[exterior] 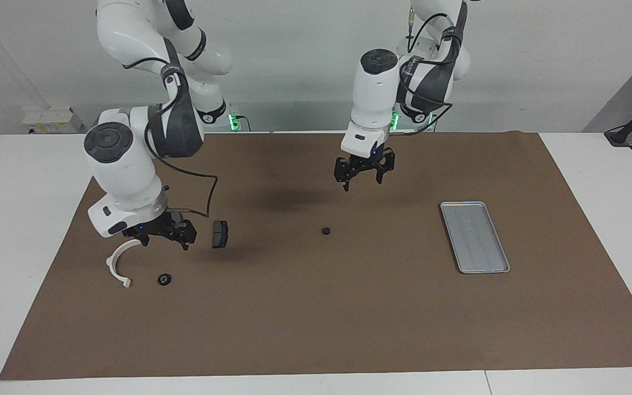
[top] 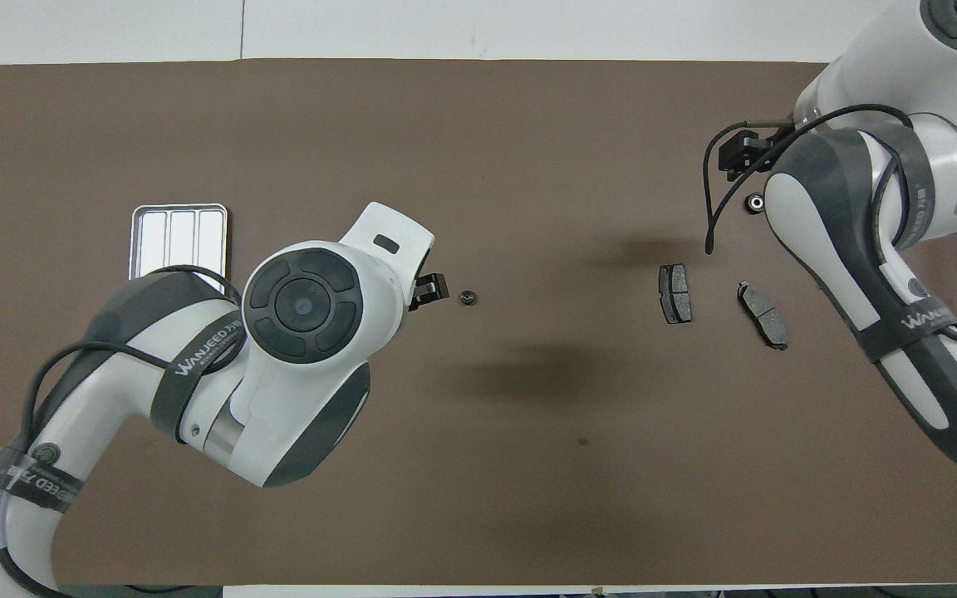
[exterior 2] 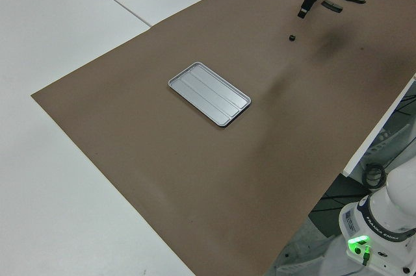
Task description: Pick bearing gear from pile to tray
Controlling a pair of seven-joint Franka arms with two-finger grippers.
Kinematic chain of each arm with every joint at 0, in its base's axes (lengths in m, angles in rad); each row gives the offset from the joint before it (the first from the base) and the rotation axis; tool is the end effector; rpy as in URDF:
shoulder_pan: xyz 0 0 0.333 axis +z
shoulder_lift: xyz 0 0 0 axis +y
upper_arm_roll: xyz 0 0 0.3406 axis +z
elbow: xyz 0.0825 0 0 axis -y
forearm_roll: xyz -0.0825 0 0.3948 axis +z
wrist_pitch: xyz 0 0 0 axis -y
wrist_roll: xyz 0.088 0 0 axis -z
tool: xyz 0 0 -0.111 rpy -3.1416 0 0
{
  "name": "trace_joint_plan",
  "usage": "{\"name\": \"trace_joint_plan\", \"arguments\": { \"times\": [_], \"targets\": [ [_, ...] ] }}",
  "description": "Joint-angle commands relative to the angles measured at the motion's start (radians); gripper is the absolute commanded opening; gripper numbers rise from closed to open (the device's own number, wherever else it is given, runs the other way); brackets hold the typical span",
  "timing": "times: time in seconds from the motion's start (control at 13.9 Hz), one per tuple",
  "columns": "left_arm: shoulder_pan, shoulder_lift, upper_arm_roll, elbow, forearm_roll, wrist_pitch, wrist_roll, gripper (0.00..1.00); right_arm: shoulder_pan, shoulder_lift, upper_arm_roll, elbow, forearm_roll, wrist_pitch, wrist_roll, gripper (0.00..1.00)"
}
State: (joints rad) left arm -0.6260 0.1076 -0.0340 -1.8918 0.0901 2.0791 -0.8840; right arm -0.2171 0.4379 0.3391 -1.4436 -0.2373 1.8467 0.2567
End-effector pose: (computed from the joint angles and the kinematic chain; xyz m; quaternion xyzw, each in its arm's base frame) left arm 0.4842 -0.3688 0.4703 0.9943 0.0915 0.0553 0.0003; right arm 0.7028 0.0264 0.4640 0.9979 -0.0489 0.0036 0.0432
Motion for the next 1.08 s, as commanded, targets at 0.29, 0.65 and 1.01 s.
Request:
{"name": "trace_joint_plan", "arguments": {
  "times": [0.29,0.65,1.01],
  "targets": [
    [-0.087,0.193,0.017,0.097,0.014,0.070,-0.089,1.00,-0.050,-0.045,0.014,-0.133,0.023,0.130,-0.053,1.00],
    [-0.061,0.228,0.016,0.088,0.014,0.148,-0.072,1.00,-0.079,-0.034,0.011,-0.237,0.023,0.293,-0.048,1.00],
    [-0.046,0.279,0.016,0.094,0.025,0.174,-0.055,1.00,-0.079,0.027,0.006,-0.256,0.015,0.373,0.076,1.00]
  ]
}}
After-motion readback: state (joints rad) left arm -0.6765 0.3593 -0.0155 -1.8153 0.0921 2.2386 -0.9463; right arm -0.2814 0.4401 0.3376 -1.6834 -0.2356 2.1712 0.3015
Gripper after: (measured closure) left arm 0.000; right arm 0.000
